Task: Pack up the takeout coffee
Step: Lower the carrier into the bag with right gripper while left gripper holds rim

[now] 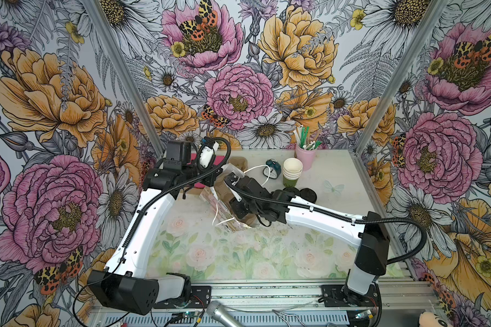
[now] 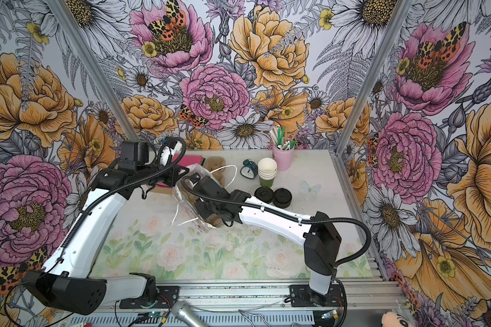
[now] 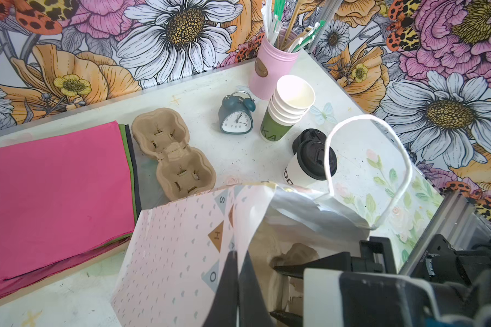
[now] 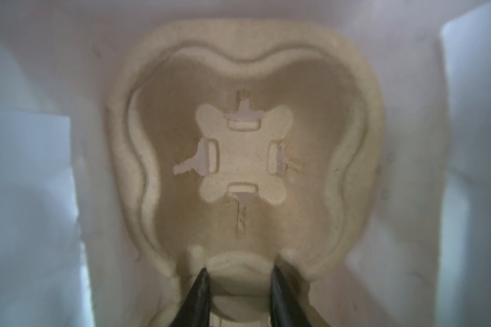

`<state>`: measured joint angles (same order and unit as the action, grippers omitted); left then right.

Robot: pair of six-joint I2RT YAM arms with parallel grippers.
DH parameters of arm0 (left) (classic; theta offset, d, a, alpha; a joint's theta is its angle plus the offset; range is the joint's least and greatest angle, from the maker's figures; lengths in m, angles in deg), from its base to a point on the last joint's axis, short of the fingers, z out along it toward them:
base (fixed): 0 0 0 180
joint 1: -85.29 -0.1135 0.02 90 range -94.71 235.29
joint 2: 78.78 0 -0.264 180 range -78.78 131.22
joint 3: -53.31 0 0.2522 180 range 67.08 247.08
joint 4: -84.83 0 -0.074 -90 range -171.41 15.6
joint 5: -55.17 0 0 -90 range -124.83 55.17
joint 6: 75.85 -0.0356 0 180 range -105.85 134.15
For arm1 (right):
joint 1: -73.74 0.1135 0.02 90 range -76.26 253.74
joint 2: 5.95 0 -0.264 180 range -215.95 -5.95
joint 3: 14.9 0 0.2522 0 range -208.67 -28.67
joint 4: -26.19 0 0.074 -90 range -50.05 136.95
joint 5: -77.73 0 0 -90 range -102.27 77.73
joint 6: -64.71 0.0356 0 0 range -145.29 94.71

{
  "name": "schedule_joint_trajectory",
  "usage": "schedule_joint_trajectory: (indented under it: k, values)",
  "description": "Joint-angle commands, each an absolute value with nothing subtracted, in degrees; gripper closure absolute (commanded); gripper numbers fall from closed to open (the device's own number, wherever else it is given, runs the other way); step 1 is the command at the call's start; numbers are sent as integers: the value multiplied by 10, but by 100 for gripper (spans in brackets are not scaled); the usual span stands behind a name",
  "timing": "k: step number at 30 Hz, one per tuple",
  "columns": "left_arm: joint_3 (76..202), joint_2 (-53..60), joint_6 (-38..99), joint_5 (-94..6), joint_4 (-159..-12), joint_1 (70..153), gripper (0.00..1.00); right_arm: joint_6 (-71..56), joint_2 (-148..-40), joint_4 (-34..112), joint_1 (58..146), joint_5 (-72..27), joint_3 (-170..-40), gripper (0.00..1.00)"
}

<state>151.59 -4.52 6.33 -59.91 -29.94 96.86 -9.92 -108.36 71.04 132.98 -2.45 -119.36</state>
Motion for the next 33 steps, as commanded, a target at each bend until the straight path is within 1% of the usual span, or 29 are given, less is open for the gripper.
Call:
schedule_joint_trajectory:
  k: [1,12,20,33]
  values:
    - [1506,-58,63,-604,-325,976,100,-92,-1100,741,1337,-1,-1218,74]
    - [1500,-63,61,-604,-332,976,100,-82,-1095,806,1349,36,-1272,74]
    - [1495,-63,63,-604,-335,976,100,-81,-1120,850,1353,55,-1302,74]
    - [1493,-67,65,-604,-342,977,100,-60,-1172,849,1353,50,-1320,75]
